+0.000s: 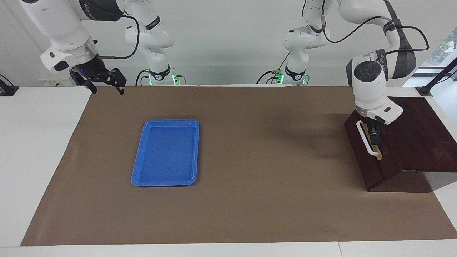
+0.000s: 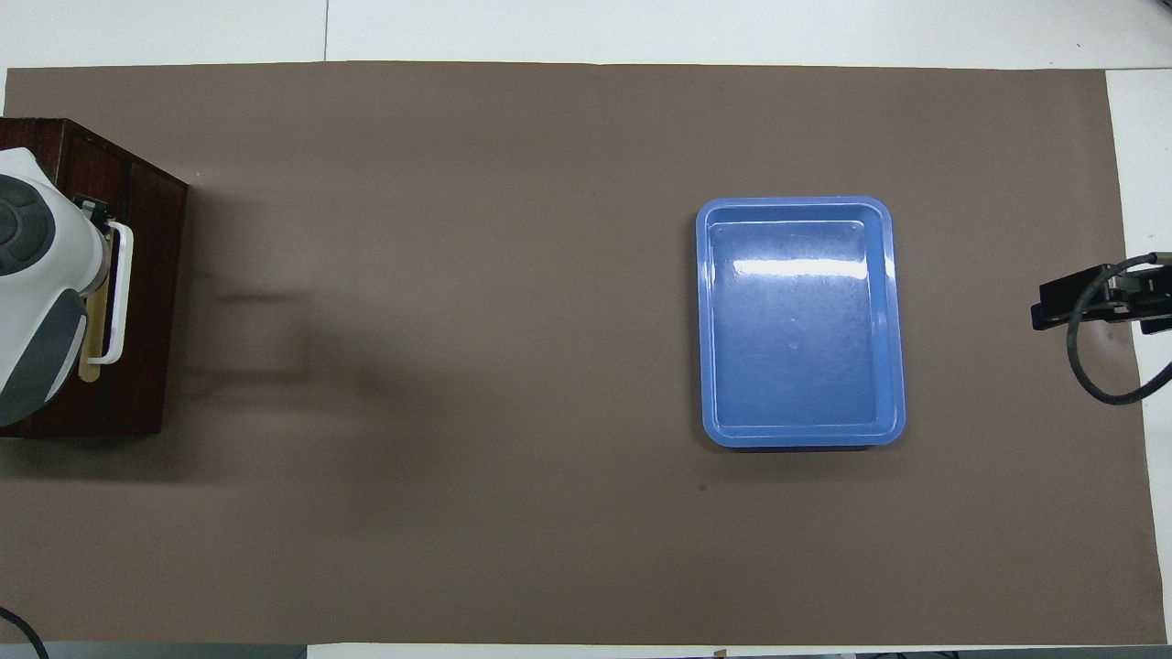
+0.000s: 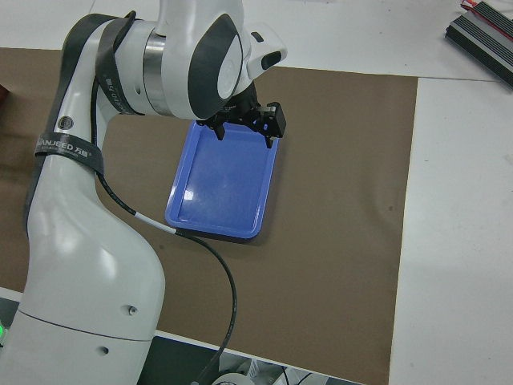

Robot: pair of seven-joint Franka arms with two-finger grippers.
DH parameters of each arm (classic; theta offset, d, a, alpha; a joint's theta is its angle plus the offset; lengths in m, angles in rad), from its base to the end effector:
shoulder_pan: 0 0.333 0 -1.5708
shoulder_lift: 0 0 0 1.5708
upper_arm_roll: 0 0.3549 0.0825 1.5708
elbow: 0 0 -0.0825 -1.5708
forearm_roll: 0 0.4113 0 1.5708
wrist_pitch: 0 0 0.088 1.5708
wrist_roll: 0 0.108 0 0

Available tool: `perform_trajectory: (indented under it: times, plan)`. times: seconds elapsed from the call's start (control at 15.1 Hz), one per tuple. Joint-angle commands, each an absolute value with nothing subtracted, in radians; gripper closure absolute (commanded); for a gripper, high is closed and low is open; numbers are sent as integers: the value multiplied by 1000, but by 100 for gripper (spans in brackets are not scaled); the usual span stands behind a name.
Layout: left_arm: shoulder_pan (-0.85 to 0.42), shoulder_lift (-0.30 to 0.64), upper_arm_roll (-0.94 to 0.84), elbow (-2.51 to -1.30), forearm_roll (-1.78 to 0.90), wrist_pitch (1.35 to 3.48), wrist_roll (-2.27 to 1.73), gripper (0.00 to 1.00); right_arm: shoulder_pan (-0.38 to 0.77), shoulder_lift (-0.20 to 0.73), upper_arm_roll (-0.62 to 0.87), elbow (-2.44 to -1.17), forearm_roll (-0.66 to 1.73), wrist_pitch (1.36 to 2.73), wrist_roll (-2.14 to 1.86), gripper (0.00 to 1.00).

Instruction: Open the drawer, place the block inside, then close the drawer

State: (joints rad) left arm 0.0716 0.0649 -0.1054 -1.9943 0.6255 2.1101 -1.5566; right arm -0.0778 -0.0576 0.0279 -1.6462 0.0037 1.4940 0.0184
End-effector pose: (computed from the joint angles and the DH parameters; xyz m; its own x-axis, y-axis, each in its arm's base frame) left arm 0.6054 0.0084 0.4662 0.3151 0.7997 0.5111 0.9381 -0.3441 -0.0399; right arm 0.5514 -0.0266 0.6514 0.9932 -0.0679 -0.0945 -0.0683 -0.9977 -0.0004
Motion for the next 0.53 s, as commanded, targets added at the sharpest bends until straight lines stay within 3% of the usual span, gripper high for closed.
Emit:
perform_trajectory:
  times: [0.0, 0.46]
  plan:
    - [71, 46, -109, -2005, 627, 2112, -1519, 0, -77, -67, 26, -1652, -12, 1483, 6, 0]
    - [6, -3, -117, -1873, 232, 1948, -1271, 0, -77, -67, 26, -1652, -12, 1483, 6, 0]
